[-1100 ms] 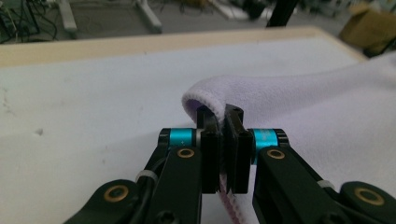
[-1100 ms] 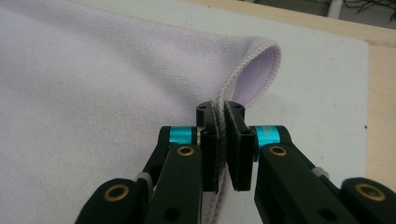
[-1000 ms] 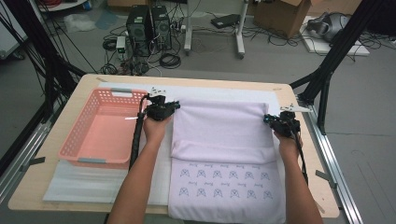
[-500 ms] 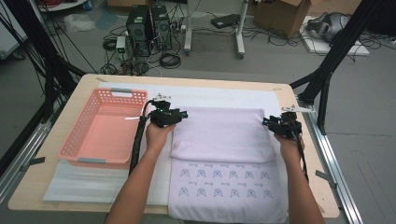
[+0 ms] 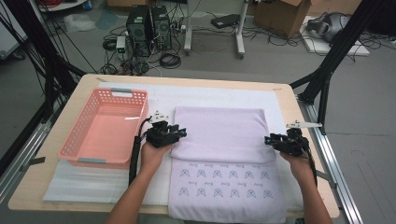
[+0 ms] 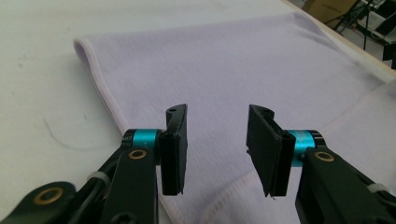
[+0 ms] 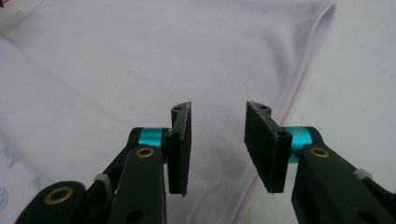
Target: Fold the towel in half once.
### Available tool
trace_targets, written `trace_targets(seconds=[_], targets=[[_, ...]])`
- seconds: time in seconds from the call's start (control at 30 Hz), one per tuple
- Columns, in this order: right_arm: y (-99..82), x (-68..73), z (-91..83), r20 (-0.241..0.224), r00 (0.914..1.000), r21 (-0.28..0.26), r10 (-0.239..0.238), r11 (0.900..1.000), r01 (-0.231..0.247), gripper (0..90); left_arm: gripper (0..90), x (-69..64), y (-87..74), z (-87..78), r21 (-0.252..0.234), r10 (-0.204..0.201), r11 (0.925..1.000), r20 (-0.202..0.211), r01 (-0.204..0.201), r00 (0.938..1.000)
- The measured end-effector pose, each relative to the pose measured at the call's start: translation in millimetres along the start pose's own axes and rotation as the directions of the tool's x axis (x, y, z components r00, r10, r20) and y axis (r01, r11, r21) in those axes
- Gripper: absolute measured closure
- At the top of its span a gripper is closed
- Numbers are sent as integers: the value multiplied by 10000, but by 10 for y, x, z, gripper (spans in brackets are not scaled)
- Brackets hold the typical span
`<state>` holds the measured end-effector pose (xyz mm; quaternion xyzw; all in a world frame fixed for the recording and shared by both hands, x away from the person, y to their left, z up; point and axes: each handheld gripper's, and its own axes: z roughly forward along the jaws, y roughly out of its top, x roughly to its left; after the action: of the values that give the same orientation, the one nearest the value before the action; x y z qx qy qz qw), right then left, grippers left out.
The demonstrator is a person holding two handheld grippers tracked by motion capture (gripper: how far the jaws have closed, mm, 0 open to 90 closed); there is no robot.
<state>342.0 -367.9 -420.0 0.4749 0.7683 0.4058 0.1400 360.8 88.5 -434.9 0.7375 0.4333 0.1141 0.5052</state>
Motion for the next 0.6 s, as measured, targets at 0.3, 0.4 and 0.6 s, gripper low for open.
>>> trace_targets(seconds=[0.3,0.4,0.6], targets=[[-269,132,-56,-168,9996,469,-223,9986,231,781,684,-208,-198,-51,1393,527,9890,-105,-507,9986],[-339,163,-103,-237,9993,360,-304,9989,313,831,845,-224,-286,-104,1334,618,9894,-257,-578,9978],[-444,232,-198,-180,9979,108,-624,9980,626,836,876,-277,-401,-250,579,647,9962,1,-646,9979]])
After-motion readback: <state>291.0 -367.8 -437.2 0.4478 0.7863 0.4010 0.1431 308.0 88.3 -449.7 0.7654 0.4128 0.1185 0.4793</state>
